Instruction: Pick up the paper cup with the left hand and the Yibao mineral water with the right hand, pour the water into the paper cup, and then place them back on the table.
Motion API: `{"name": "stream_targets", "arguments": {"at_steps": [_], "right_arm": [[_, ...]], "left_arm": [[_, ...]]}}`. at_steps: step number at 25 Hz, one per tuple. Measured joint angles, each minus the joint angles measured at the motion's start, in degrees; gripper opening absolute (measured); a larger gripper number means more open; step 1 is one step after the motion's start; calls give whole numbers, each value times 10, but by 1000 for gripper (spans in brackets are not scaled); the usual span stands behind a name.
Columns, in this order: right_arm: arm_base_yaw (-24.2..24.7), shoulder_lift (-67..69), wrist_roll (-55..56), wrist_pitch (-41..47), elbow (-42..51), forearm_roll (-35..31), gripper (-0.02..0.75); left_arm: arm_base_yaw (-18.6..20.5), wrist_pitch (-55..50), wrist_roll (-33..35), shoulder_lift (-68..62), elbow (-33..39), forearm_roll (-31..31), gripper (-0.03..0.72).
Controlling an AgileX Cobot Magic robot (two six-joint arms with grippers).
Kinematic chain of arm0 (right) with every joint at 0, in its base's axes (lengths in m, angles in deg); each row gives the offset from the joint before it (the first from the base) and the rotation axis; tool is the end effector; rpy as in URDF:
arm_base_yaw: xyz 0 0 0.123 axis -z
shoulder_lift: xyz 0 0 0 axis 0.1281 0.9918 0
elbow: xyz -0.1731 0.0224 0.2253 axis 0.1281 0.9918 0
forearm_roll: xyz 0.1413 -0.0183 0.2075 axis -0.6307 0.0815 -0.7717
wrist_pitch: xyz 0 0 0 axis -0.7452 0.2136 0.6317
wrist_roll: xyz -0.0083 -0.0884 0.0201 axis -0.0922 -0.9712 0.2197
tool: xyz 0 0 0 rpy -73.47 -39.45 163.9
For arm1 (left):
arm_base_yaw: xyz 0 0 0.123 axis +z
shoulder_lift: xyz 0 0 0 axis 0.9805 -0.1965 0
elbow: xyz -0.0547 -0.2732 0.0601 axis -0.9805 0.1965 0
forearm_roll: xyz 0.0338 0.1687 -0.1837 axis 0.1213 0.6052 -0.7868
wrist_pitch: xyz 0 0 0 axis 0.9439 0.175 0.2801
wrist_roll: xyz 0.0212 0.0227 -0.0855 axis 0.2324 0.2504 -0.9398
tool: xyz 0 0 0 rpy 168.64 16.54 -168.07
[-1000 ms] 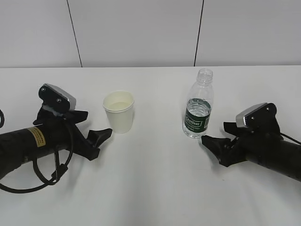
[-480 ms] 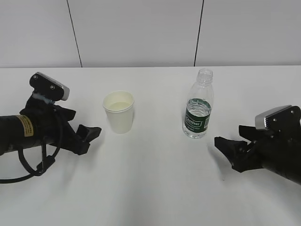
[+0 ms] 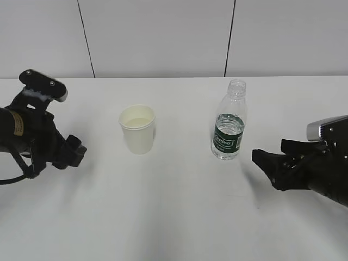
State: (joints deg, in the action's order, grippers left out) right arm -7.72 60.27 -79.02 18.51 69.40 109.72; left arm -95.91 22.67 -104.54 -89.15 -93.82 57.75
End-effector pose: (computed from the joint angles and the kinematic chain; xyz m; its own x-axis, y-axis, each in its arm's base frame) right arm 0.2557 0.0368 0.1134 -0.3454 -0.0512 -0.9370 -0.3850 0.9184 0.0917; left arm 0.2901 -0.0896 0.1661 -0.6074 0.4564 -0.6501 0.4642 0.8681 0.1757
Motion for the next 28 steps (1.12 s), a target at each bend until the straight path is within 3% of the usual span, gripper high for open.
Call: {"name": "stream_targets", "arguments": {"at_steps": [5, 10, 16, 23, 28], "right_arm": [[0, -28, 25, 34, 0, 2, 594], [0, -79, 47, 87, 0, 3, 594], [0, -144, 106, 162, 0, 29, 594], [0, -214, 202, 323, -52, 134, 594], [0, -260, 353, 430, -107, 308, 594]], "left_arm": [[-12, -162, 8, 12, -57, -36, 574], [-12, -296, 107, 13, -112, -135, 573], [-12, -375, 216, 30, -153, -246, 567], [-12, -391, 225, 78, -153, -254, 559], [-12, -405, 225, 112, -153, -252, 556]]}}
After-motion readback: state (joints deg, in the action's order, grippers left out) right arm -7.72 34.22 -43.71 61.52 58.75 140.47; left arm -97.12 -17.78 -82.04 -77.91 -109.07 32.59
